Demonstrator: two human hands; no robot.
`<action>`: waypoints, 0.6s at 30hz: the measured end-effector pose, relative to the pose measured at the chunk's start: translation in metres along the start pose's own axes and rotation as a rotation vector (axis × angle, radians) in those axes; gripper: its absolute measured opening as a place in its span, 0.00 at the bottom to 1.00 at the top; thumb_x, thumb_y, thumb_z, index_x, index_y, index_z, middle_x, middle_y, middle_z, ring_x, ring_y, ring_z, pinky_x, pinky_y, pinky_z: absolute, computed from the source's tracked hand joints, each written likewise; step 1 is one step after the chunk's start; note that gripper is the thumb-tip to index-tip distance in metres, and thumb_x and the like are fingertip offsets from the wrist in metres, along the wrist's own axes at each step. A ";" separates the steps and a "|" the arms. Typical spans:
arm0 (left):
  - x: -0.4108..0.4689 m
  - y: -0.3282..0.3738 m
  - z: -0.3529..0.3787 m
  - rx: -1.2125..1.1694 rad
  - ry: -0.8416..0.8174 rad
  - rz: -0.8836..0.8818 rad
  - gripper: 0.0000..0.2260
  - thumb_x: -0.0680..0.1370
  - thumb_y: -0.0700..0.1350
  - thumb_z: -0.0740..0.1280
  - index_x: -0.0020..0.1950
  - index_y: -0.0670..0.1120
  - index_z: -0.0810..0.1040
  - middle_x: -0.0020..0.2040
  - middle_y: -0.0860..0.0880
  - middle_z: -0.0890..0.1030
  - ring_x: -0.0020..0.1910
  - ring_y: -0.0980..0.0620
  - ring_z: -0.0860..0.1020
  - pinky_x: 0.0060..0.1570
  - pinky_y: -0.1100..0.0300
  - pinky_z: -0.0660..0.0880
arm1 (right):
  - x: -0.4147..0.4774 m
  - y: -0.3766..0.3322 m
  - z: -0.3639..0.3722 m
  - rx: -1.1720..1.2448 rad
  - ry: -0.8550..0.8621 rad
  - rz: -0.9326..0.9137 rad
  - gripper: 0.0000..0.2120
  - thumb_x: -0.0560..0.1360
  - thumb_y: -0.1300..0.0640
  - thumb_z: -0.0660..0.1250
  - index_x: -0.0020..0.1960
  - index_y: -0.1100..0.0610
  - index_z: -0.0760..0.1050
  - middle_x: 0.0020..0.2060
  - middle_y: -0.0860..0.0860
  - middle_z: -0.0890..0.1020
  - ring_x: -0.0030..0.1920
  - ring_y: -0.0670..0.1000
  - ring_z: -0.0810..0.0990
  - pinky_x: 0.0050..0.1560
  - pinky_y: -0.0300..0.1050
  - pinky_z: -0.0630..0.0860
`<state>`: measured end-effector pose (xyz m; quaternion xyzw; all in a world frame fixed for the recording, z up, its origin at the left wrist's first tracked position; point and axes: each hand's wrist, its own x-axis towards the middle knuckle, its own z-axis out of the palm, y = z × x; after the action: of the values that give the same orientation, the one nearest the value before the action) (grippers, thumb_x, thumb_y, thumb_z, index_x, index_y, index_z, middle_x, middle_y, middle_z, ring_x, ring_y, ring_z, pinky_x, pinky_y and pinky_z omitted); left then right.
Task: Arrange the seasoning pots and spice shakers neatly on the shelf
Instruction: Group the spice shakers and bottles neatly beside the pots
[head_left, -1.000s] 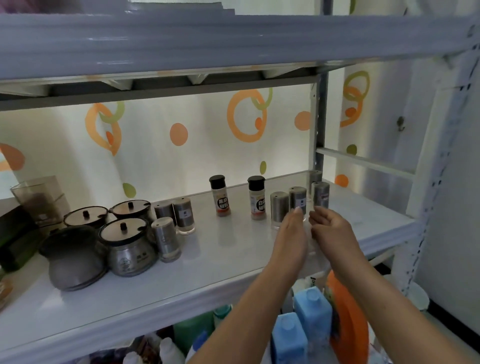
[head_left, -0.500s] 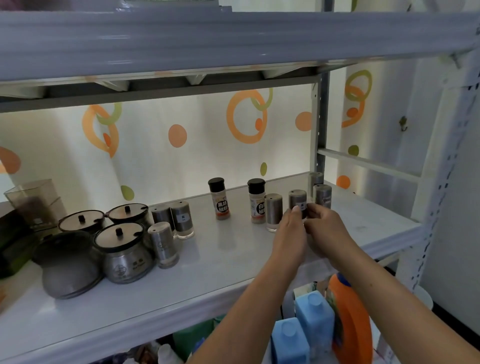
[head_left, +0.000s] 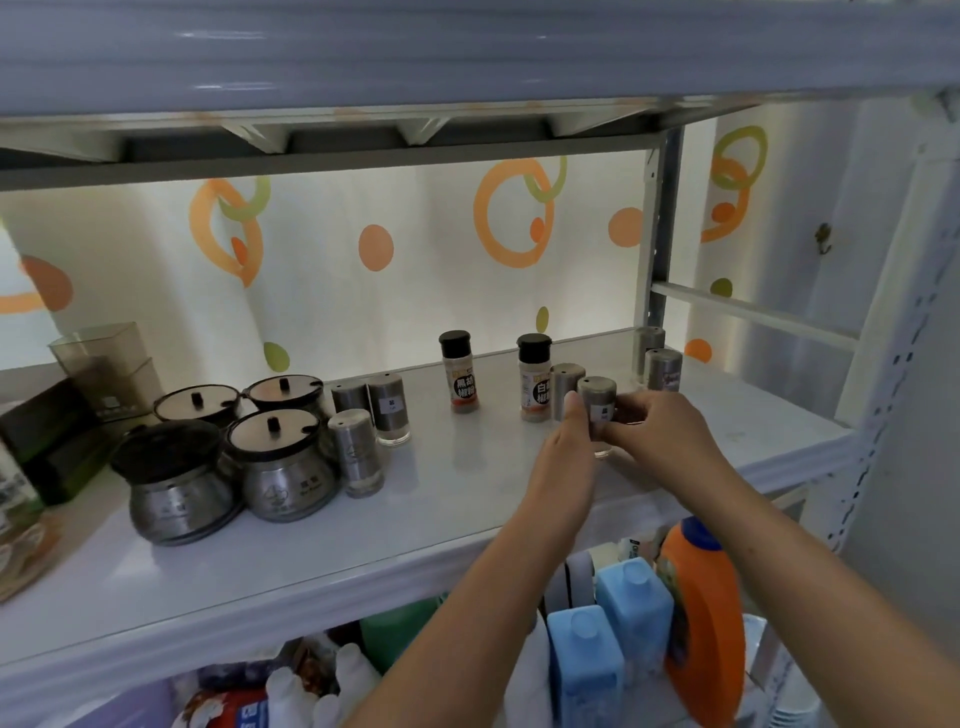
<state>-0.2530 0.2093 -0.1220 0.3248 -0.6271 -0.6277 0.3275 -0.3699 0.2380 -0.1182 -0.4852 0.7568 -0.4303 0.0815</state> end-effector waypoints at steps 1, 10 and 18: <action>-0.004 0.000 -0.005 0.014 -0.001 0.002 0.26 0.83 0.59 0.45 0.73 0.49 0.69 0.68 0.49 0.73 0.68 0.54 0.69 0.63 0.61 0.60 | -0.002 -0.004 0.004 -0.001 -0.009 -0.017 0.15 0.72 0.50 0.73 0.56 0.55 0.82 0.47 0.50 0.85 0.41 0.41 0.79 0.42 0.36 0.72; -0.033 -0.005 -0.064 0.127 0.109 0.043 0.26 0.82 0.61 0.44 0.73 0.54 0.69 0.73 0.50 0.71 0.71 0.55 0.67 0.68 0.58 0.61 | -0.022 -0.049 0.052 0.120 -0.041 -0.094 0.13 0.72 0.53 0.73 0.55 0.54 0.83 0.43 0.49 0.84 0.37 0.36 0.74 0.39 0.31 0.67; -0.051 0.001 -0.116 0.166 0.230 0.053 0.15 0.83 0.52 0.53 0.65 0.52 0.74 0.52 0.58 0.76 0.50 0.64 0.73 0.47 0.65 0.68 | -0.028 -0.076 0.095 0.263 -0.148 -0.164 0.12 0.73 0.57 0.72 0.55 0.46 0.78 0.43 0.44 0.82 0.39 0.31 0.75 0.36 0.24 0.69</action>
<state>-0.1286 0.1849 -0.1216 0.4041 -0.6433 -0.5235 0.3857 -0.2536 0.1938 -0.1292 -0.5607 0.6439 -0.4940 0.1644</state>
